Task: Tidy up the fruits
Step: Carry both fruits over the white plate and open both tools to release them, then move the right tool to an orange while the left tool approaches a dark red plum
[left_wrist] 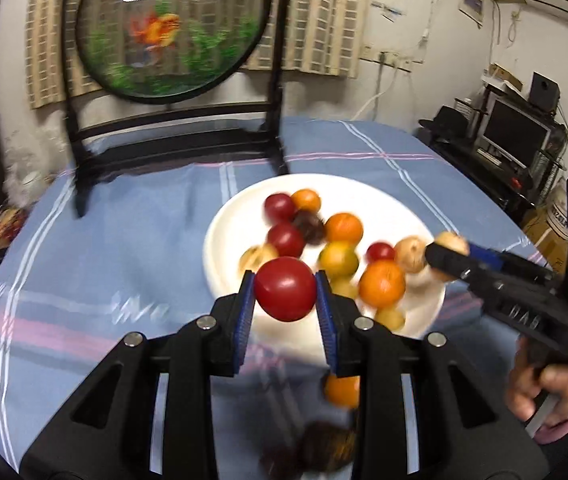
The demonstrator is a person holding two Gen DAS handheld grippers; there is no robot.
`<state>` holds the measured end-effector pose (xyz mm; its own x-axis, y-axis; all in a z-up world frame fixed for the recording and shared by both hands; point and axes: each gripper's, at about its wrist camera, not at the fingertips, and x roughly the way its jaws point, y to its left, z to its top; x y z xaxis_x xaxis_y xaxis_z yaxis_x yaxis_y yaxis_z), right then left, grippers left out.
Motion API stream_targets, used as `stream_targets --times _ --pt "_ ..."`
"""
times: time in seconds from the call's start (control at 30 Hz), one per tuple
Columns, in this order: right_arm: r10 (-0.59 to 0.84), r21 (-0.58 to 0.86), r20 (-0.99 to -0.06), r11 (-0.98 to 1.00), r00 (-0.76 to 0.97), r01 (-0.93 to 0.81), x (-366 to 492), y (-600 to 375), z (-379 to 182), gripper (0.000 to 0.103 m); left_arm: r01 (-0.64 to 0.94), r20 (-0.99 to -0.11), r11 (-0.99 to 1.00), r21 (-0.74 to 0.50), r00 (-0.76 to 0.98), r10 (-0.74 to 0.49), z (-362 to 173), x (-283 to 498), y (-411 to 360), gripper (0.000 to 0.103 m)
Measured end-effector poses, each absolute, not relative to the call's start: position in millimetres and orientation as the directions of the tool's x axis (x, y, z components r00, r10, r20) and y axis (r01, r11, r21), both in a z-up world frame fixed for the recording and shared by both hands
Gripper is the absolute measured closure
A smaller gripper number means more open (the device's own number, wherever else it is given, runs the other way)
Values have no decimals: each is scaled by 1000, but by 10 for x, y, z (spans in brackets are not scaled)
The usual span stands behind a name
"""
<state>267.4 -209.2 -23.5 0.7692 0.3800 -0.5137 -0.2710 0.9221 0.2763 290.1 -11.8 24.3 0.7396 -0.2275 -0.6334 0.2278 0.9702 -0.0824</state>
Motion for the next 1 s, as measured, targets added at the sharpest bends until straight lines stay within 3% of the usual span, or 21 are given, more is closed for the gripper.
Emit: stream_targets --times 0.2,0.3,0.4,0.53,0.77,0.9,1.0 --pt "382 245 -514 924 768 -295 2958 -2003 -252 59 245 -686 966 -81 689 -232 100 3493 -372 71" --pt "396 240 -501 918 770 -316 2954 -1970 -246 39 207 -686 974 -93 696 -213 80 3590 -369 26" --pt "409 254 -479 911 777 -324 2881 -2027 -172 38 182 -666 979 -91 720 -196 158 3478 -290 23" --pt "439 293 -478 896 761 -333 2747 -2048 -67 38 154 -640 985 -78 750 -169 269 3105 -124 8" --pt "472 261 -585 879 659 -399 2270 -1772 -94 38 113 -644 993 -30 758 -105 229 2231 250 4" --pt "474 223 -597 873 647 -434 1892 -1678 -247 38 78 -610 992 -102 782 -125 48 1832 444 3" --pt "490 221 -633 857 599 -466 1785 -1608 -411 38 54 -646 987 -148 751 -138 -180 1712 523 3"
